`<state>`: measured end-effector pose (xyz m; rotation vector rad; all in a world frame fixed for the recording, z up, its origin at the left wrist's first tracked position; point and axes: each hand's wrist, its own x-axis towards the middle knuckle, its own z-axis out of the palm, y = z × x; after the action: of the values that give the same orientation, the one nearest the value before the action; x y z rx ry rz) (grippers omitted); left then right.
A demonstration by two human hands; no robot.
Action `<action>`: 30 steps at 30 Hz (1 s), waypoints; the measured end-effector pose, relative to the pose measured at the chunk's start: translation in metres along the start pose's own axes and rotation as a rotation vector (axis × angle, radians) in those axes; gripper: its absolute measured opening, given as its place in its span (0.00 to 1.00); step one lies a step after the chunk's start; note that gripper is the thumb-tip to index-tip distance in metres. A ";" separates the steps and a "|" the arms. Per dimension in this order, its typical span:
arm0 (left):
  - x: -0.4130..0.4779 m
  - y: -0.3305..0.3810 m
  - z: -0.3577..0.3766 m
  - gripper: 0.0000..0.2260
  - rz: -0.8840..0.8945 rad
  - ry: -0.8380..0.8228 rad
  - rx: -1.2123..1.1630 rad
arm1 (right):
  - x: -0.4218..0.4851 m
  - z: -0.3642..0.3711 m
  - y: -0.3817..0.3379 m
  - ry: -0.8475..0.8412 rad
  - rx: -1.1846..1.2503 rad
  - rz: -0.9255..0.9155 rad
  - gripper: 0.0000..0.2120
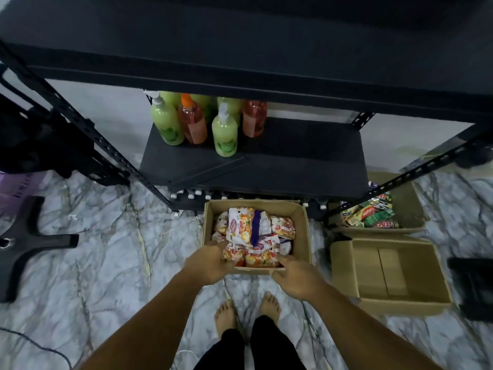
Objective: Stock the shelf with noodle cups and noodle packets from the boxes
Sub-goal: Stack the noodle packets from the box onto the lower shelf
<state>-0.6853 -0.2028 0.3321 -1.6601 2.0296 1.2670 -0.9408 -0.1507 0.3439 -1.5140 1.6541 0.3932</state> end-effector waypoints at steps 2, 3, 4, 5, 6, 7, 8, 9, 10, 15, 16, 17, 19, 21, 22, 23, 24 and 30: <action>0.023 -0.011 0.013 0.25 -0.017 -0.004 -0.032 | 0.030 0.009 0.013 -0.005 -0.001 -0.005 0.32; 0.036 -0.017 0.021 0.26 -0.028 -0.004 -0.046 | 0.047 0.015 0.019 -0.011 0.008 -0.004 0.31; 0.051 -0.023 0.029 0.26 -0.035 -0.004 -0.052 | 0.063 0.021 0.026 -0.015 0.027 0.001 0.31; 0.065 -0.028 0.035 0.27 -0.045 -0.001 -0.063 | 0.079 0.025 0.032 -0.017 0.056 0.014 0.31; 0.083 -0.036 0.044 0.27 -0.064 0.002 -0.089 | 0.099 0.035 0.040 -0.020 0.079 0.019 0.30; 0.100 -0.043 0.051 0.27 -0.087 0.006 -0.115 | 0.119 0.044 0.048 -0.027 0.093 0.027 0.30; 0.121 -0.053 0.060 0.27 -0.101 0.011 -0.141 | 0.141 0.056 0.058 -0.033 0.095 0.030 0.30; 0.141 -0.064 0.070 0.26 -0.102 0.011 -0.158 | 0.162 0.066 0.066 -0.039 0.082 0.032 0.30; 0.158 -0.074 0.079 0.25 -0.104 0.010 -0.181 | 0.179 0.075 0.073 -0.037 0.073 0.031 0.30; 0.247 -0.114 0.131 0.26 -0.208 0.086 -0.364 | 0.265 0.115 0.102 -0.009 0.077 0.007 0.30; 0.263 -0.119 0.140 0.28 -0.222 0.104 -0.411 | 0.282 0.125 0.108 -0.008 0.088 0.005 0.30; 0.278 -0.125 0.148 0.29 -0.228 0.118 -0.449 | 0.297 0.133 0.113 -0.005 0.098 0.003 0.31; 0.305 -0.137 0.166 0.34 -0.222 0.146 -0.528 | 0.323 0.149 0.125 0.024 0.107 -0.011 0.31; 0.324 -0.141 0.177 0.33 -0.231 0.181 -0.637 | 0.343 0.160 0.132 0.068 0.111 -0.018 0.31; 0.333 -0.142 0.182 0.32 -0.239 0.202 -0.690 | 0.352 0.165 0.134 0.095 0.117 -0.024 0.32; 0.340 -0.141 0.185 0.31 -0.248 0.214 -0.729 | 0.361 0.170 0.136 0.122 0.138 -0.032 0.32; 0.347 -0.141 0.187 0.30 -0.252 0.238 -0.742 | 0.366 0.173 0.135 0.148 0.176 -0.031 0.34; 0.369 -0.144 0.192 0.16 -0.236 0.273 -0.849 | 0.377 0.172 0.119 0.197 0.591 -0.071 0.41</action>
<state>-0.7442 -0.3132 -0.0900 -2.4411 1.3928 2.0633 -0.9584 -0.2523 -0.0748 -1.1789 1.6643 -0.2777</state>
